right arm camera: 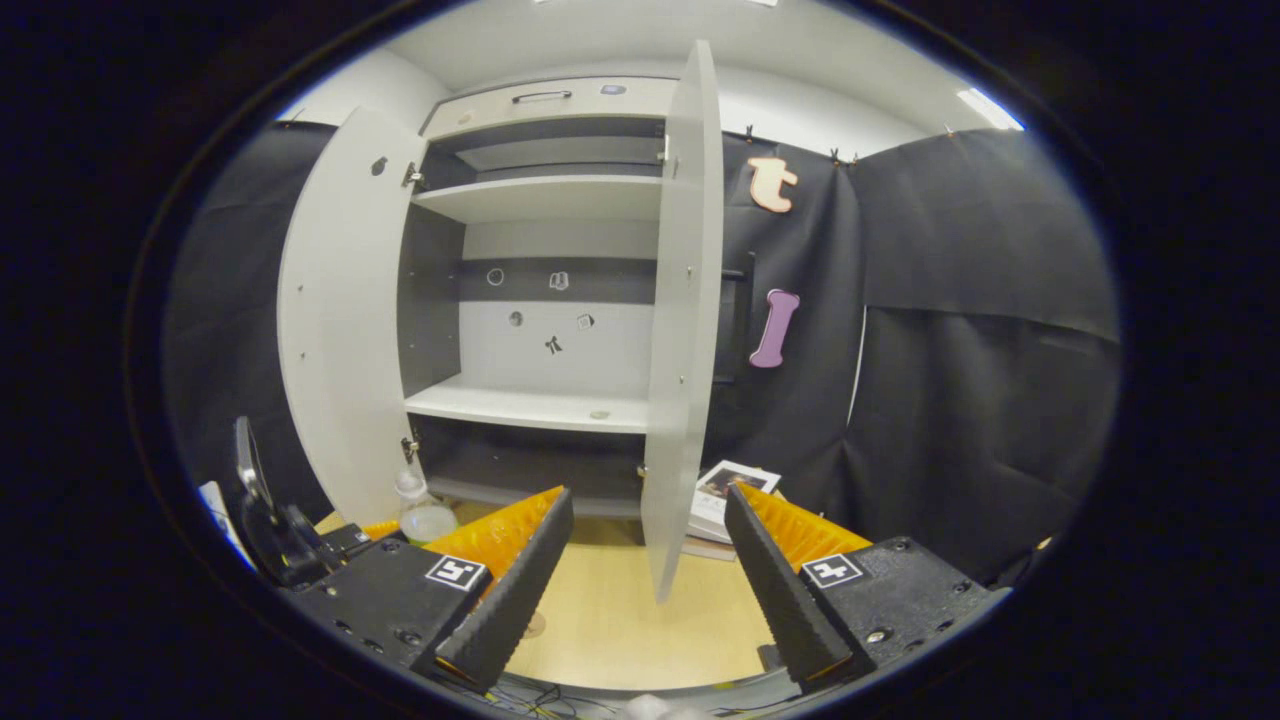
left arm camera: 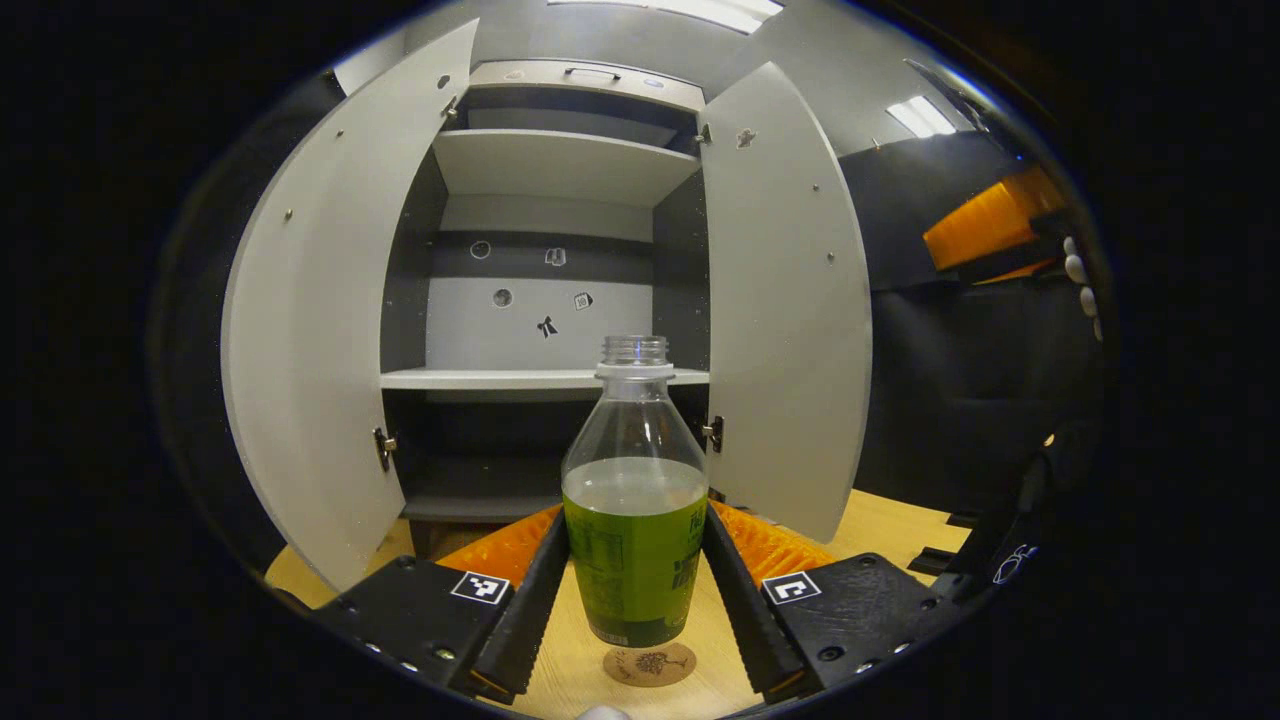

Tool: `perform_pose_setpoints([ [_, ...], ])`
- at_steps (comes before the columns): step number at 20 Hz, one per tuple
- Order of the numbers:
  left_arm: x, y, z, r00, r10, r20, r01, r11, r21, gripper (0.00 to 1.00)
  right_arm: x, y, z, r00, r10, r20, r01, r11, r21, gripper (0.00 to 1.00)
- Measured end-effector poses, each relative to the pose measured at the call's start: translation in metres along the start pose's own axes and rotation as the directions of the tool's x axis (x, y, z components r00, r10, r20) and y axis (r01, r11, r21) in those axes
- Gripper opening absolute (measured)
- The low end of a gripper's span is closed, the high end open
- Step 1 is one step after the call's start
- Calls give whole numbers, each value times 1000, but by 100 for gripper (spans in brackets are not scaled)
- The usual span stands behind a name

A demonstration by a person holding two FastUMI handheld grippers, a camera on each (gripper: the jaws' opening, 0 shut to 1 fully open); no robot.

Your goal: Grasp the bottle in the cabinet with the left hand and place it on the coaster, then close the right door with the right hand and the left door with the left hand.

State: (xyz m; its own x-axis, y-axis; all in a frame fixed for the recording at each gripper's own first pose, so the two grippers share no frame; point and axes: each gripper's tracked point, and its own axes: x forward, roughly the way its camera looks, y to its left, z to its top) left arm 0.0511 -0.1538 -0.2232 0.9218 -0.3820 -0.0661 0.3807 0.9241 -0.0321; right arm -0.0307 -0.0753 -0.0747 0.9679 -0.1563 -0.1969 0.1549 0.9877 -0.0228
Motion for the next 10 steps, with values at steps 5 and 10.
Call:
perform_pose_setpoints([
  [5, 11, -17, -47, 999, -40, 3, 40, 999, 13, 76, 2, -11, -9, 999, -21, -36, 20, 1000, -20, 100],
  [10, 28, -18, -86, 998, -62, -21, 63, 998, 10, 77, 1, -20, -12, 997, -48, -62, 46, 998, -39, 100],
])
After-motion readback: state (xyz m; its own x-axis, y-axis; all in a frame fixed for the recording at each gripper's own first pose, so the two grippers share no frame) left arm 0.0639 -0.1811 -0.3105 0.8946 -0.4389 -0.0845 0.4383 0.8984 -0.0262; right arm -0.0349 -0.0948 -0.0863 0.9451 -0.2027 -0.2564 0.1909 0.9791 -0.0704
